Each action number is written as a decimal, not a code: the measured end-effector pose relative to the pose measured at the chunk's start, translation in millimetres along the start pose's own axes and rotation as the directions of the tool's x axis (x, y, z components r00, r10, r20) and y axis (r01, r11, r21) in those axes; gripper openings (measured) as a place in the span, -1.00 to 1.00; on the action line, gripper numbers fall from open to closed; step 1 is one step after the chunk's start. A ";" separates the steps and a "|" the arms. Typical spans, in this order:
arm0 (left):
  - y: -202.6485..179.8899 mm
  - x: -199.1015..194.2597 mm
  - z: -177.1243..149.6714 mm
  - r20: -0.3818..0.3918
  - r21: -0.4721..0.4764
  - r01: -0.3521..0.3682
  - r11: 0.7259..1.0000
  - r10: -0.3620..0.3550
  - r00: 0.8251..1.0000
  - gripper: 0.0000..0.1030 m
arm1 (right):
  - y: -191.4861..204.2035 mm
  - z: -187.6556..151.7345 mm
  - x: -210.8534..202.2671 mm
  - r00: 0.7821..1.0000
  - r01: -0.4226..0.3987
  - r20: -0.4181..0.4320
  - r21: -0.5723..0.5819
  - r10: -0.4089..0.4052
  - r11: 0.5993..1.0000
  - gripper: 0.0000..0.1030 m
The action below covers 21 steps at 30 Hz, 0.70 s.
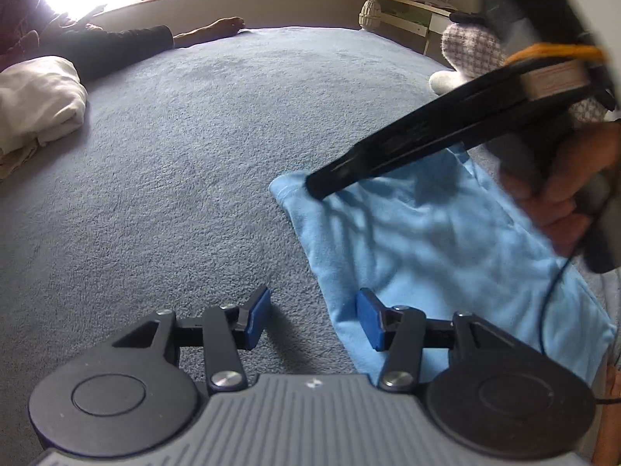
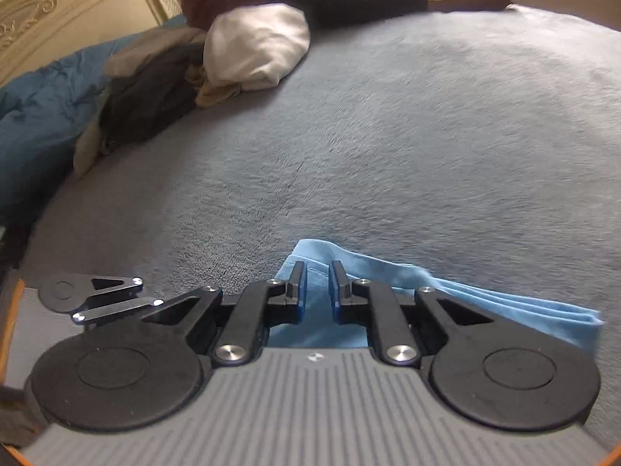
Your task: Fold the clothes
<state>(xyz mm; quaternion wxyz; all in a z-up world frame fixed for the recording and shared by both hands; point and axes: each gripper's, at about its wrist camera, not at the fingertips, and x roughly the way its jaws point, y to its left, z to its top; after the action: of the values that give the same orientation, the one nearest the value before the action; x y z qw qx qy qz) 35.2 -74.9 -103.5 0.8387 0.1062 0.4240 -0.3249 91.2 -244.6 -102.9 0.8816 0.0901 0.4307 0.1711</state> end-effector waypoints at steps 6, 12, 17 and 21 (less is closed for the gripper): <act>5.2 -8.5 0.1 0.010 0.007 0.004 1.000 -0.004 1.000 0.00 | -28.7 8.0 9.5 0.997 -0.071 0.006 0.226 0.071 0.971 -0.83; 12.4 -10.2 10.0 0.059 -0.005 -0.001 1.000 0.001 0.998 0.04 | -33.6 -2.3 -77.8 0.994 0.046 0.095 0.143 -0.060 0.989 -0.79; 11.4 7.4 14.9 0.042 0.007 0.007 1.000 -0.007 0.999 0.03 | -59.7 -35.1 -57.1 0.987 0.160 -0.020 0.116 -0.159 0.980 -0.82; 14.1 -5.0 19.8 0.075 0.040 -0.015 0.999 0.012 0.997 0.02 | -90.9 -44.5 -55.4 0.995 0.085 0.025 0.301 -0.097 0.950 -0.88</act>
<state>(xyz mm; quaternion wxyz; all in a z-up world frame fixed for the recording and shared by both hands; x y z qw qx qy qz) 54.8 -70.8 -88.7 0.8539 0.1140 0.3847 -0.3315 44.8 -349.2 -117.7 0.8730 0.2060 0.4378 0.0613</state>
